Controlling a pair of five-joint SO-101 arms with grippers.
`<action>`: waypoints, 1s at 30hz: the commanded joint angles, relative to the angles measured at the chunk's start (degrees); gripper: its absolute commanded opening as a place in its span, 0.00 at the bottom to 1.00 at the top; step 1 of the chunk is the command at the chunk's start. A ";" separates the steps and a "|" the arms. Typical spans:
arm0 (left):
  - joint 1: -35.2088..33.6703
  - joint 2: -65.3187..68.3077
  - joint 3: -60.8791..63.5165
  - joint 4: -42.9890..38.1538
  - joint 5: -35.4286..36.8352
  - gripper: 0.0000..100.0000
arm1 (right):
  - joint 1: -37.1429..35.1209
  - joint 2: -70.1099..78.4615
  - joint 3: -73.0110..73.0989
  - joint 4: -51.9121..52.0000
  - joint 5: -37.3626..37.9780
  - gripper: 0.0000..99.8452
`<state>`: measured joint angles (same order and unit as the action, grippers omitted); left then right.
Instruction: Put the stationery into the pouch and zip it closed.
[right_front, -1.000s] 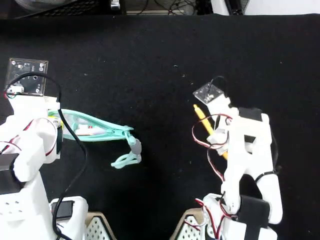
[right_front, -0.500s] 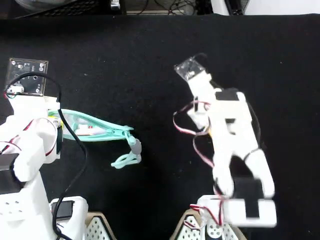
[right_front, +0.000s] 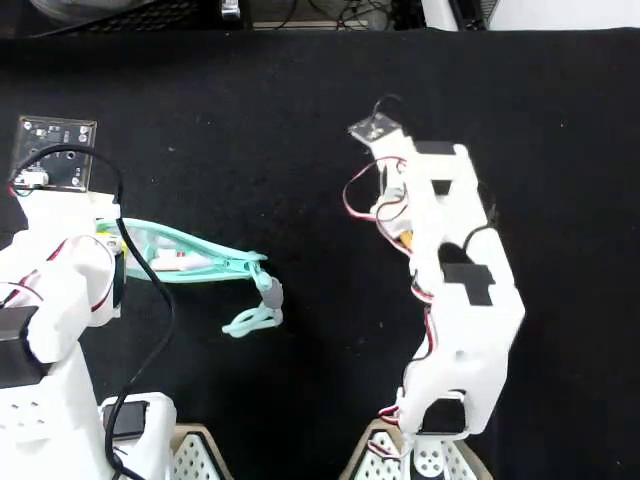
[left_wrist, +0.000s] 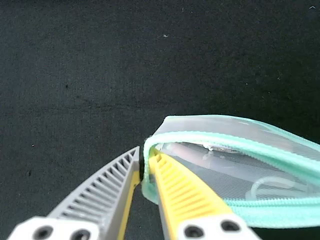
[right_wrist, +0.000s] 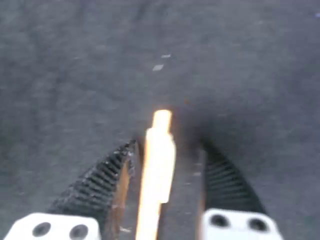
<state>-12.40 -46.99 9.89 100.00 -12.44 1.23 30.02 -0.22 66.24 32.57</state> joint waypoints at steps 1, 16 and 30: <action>-0.48 0.53 2.33 0.70 -0.35 0.03 | 0.00 0.31 -2.51 0.62 -0.44 0.02; -0.48 0.53 2.33 0.70 -0.35 0.03 | 0.35 -55.34 20.97 0.79 -0.44 0.01; -0.48 0.53 2.33 0.70 -0.09 0.03 | -24.35 -105.80 15.87 7.91 -20.04 0.01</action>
<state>-12.40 -46.99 9.89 100.00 -12.44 -16.35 -71.16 20.18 75.91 19.03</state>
